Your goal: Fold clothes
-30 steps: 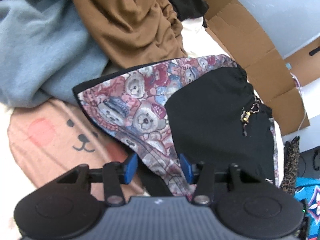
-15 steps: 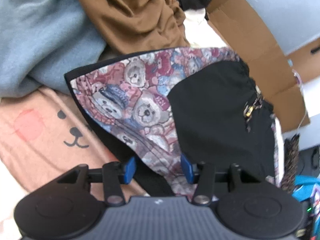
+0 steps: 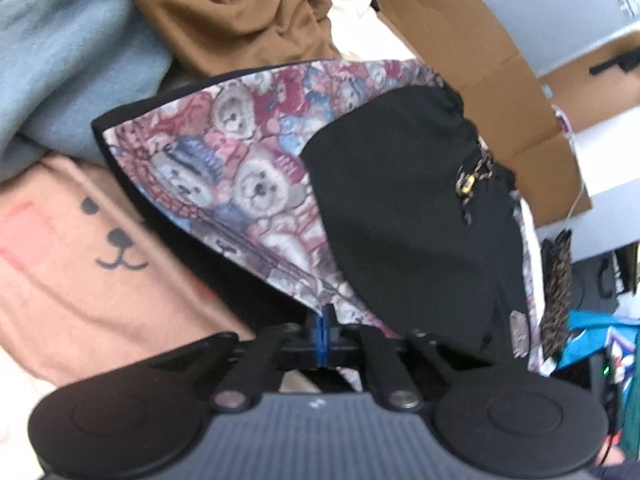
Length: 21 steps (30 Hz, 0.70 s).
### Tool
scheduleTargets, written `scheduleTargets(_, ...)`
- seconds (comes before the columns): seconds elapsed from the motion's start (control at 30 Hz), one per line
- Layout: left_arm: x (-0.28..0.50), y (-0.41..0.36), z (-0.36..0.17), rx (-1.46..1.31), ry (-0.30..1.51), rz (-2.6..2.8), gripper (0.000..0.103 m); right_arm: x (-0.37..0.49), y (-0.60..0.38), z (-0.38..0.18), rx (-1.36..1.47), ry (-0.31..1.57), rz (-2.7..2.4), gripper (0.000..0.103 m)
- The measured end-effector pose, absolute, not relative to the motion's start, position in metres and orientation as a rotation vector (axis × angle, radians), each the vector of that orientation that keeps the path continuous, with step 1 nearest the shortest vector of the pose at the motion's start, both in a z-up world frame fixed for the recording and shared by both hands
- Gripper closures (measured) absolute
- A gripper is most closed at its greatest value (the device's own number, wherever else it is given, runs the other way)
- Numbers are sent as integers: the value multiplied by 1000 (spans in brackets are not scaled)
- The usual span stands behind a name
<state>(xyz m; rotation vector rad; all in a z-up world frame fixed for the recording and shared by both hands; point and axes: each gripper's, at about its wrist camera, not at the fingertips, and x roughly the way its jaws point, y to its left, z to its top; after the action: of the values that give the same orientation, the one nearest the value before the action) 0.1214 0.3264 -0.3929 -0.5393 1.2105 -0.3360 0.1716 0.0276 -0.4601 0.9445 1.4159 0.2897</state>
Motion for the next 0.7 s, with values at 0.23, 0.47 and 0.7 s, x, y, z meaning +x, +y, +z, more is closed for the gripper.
scheduleTargets(0.23,119,319,-399,-443,1239,-327,103,172,33,-464,896,1452,294,102)
scheduleTargets(0.47,114,320,-400,-414,1246,-329,103,177,25,-434,819,1409,385,97)
scheduleTargets(0.7,110,323,-400,-415,1253,-315,103,195,15,-414,825,1273,376,97)
